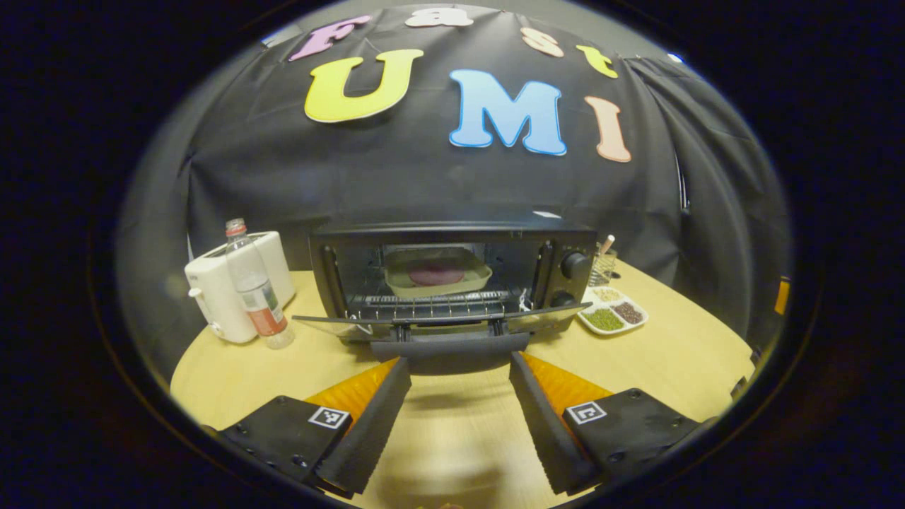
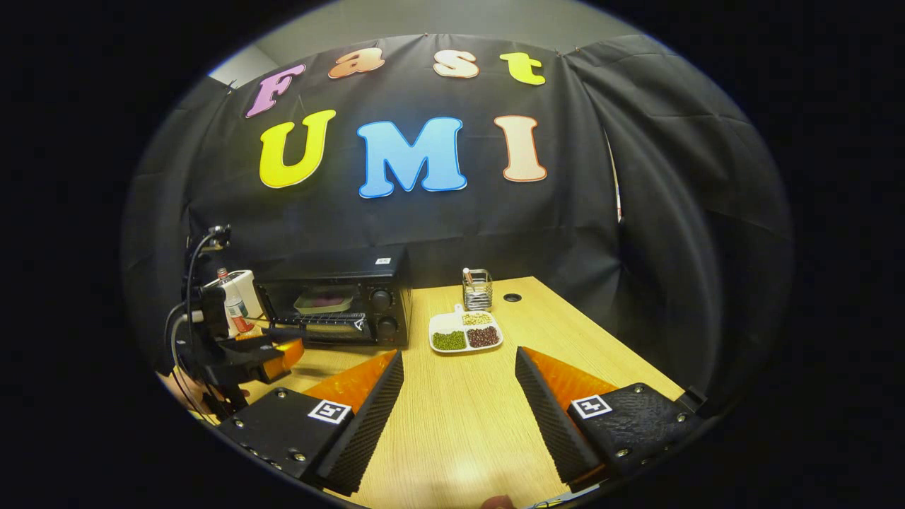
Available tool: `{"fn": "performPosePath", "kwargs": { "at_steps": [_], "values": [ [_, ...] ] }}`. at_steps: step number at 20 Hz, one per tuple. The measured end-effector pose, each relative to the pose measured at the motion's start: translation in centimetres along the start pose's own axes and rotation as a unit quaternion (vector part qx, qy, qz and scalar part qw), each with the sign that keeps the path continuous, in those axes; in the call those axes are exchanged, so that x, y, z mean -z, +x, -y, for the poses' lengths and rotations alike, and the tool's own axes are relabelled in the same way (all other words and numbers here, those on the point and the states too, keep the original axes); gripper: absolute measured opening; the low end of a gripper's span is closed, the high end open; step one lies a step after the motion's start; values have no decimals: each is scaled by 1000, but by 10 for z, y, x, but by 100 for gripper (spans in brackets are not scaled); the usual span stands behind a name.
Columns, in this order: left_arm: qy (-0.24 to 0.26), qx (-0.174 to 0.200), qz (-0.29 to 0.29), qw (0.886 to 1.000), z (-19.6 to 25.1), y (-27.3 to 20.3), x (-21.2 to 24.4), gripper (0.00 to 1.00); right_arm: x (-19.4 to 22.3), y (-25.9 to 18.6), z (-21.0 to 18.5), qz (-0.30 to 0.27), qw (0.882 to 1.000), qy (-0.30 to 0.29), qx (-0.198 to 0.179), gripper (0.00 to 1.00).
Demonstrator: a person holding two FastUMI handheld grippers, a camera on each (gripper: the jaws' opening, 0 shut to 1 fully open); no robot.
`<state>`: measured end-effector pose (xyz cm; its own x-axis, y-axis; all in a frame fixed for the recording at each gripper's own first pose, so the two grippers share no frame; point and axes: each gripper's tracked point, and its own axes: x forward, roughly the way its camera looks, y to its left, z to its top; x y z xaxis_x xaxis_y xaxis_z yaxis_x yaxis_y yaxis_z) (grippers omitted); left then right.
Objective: Open the electric oven with the left hand, put the food in, and close the electric oven.
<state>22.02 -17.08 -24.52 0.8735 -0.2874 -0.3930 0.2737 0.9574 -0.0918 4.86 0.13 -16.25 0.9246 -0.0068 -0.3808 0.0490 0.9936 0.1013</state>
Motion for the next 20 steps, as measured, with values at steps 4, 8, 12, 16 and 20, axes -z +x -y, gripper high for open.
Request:
{"fn": "performPosePath", "kwargs": {
  "at_steps": [4, 8, 12, 16, 20],
  "values": [
    [25, 1, 40, 999, -4, 14, -37, 96, -5, 6, -5, 6, 1000, 8, -2, 98],
    [32, 1, 83, 996, 0, 9, -82, 96, -17, 7, -9, 22, 1000, 0, -10, 97],
    [27, -9, 133, 991, 11, -48, -124, 91, -44, 1, -9, 59, 998, -1, -29, 97],
    [14, -38, 179, 983, 25, -130, -148, 95, -74, -20, 8, 103, 993, -26, -46, 98],
    [6, -68, 205, 976, 39, -211, -162, 95, -98, -42, 30, 136, 989, -38, -49, 98]
  ]
}}
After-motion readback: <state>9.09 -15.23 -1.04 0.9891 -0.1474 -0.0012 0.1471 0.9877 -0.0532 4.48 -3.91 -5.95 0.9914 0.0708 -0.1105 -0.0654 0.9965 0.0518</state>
